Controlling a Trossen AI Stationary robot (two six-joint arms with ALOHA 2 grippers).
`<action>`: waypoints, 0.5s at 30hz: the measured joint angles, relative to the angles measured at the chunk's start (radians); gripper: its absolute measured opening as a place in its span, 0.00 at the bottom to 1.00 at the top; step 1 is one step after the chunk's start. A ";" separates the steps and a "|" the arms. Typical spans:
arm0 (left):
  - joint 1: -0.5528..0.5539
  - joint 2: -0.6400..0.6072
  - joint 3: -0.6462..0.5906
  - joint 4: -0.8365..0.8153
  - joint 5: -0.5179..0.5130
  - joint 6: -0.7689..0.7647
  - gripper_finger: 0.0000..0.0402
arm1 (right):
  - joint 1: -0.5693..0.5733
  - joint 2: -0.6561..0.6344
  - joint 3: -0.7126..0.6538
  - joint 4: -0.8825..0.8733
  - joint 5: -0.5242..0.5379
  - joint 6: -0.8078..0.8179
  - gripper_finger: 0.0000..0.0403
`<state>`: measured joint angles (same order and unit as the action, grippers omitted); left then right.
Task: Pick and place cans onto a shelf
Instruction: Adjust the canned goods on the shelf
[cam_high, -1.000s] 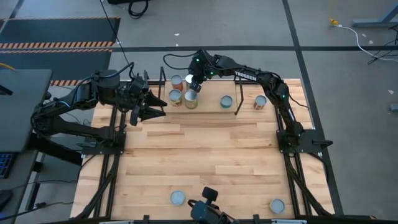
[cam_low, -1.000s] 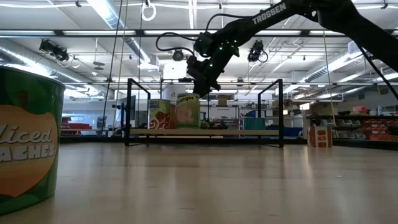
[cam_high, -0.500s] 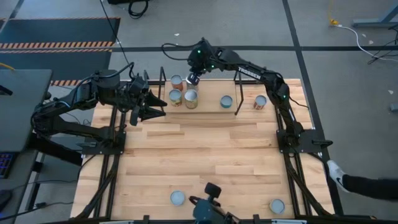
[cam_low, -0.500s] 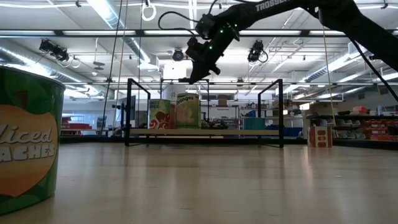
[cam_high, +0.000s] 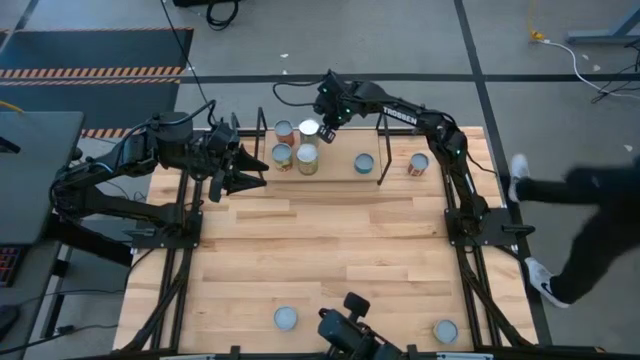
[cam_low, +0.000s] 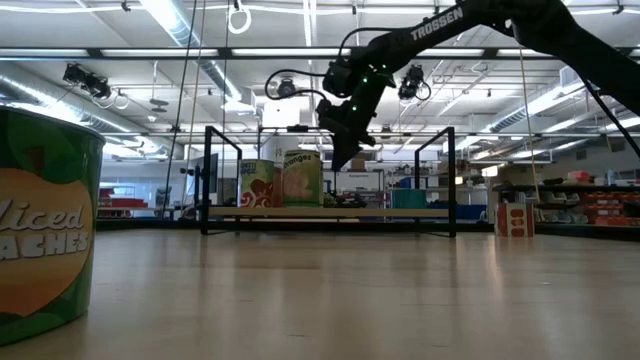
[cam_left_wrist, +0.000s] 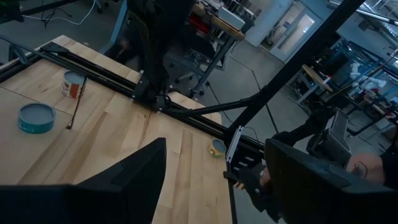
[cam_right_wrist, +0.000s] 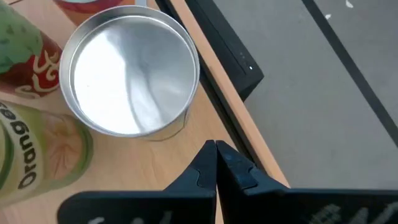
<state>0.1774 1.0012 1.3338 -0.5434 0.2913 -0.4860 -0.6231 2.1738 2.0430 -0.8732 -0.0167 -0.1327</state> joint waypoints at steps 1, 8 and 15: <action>0.000 0.000 0.000 0.000 0.000 0.000 0.68 | 0.001 0.000 -0.006 0.008 -0.005 0.003 0.01; 0.000 0.000 0.000 0.000 0.000 0.000 0.68 | 0.009 0.000 -0.007 0.022 -0.050 0.001 0.01; 0.000 0.000 0.000 0.000 0.000 0.000 0.68 | 0.013 0.000 -0.007 0.020 -0.073 -0.001 0.01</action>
<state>0.1776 1.0012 1.3338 -0.5434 0.2913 -0.4860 -0.6097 2.1738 2.0361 -0.8532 -0.0901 -0.1333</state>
